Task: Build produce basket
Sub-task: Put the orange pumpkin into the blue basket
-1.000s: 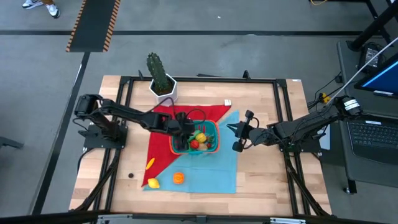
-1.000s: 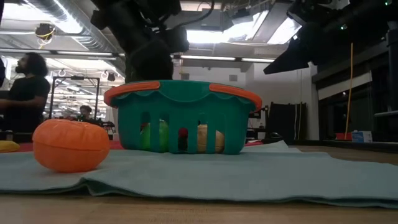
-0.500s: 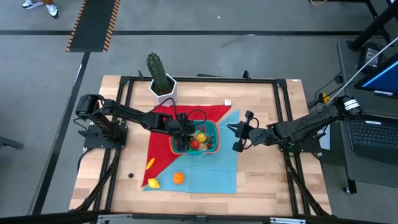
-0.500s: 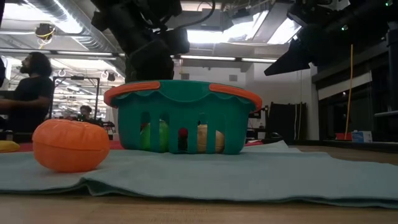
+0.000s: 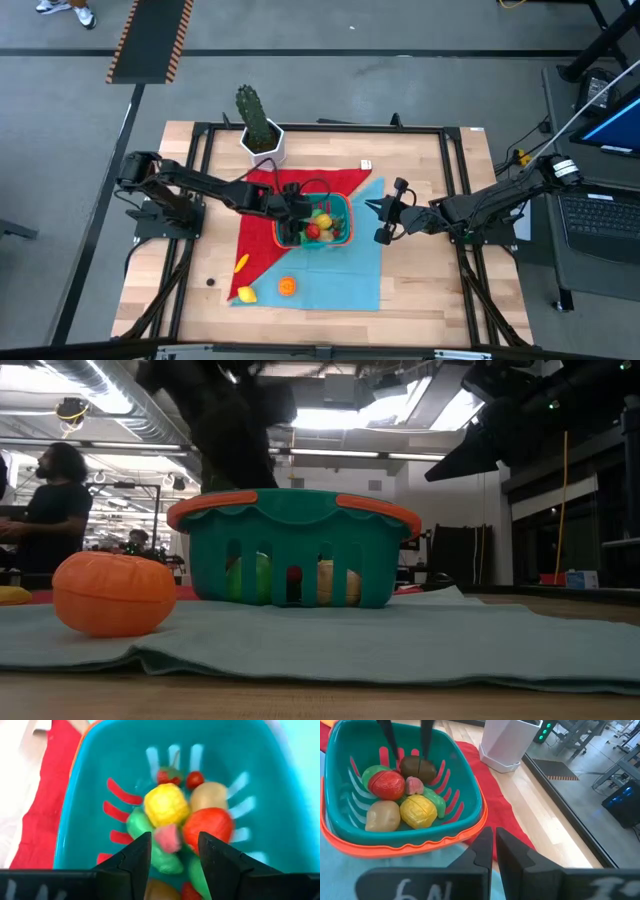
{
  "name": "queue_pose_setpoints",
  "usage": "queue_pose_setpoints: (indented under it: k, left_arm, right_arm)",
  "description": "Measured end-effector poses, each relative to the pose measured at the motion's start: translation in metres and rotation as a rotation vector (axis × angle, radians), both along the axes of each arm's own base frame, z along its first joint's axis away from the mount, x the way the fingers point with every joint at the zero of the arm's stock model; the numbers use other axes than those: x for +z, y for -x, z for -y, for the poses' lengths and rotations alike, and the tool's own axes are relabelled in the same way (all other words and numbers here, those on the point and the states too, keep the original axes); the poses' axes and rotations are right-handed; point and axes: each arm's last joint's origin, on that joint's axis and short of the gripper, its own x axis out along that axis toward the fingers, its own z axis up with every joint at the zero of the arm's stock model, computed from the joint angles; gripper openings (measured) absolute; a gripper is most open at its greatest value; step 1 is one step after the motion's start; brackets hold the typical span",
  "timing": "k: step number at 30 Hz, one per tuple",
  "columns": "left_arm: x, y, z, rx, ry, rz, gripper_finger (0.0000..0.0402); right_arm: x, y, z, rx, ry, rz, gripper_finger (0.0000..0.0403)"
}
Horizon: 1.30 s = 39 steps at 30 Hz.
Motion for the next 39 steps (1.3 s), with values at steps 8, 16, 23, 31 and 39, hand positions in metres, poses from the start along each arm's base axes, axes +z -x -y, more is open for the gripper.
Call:
queue_pose_setpoints:
  k: [8,16,23,31,39]
  left_arm:
    - [0.035,0.025,0.034,-0.038,-0.088,0.094,0.0143]
    - [0.043,0.043,0.072,-0.079,0.01,0.115,0.014]
    - [0.042,0.053,0.096,-0.068,0.107,0.108,0.0155]
    - [0.04,0.061,0.105,-0.024,0.11,0.098,0.0236]
    - [0.038,0.067,0.114,-0.071,0.117,0.065,0.0292]
  right_arm:
    - [0.001,0.0,0.0,0.001,0.0,0.008,0.0026]
    - [0.002,-0.001,0.0,0.001,-0.004,0.021,0.0026]
    - [0.003,-0.002,-0.001,0.001,-0.008,0.032,0.0026]
    - [0.004,-0.002,-0.001,0.001,-0.013,0.048,0.0026]
    - [0.005,-0.003,-0.001,0.001,-0.016,0.06,0.0026]
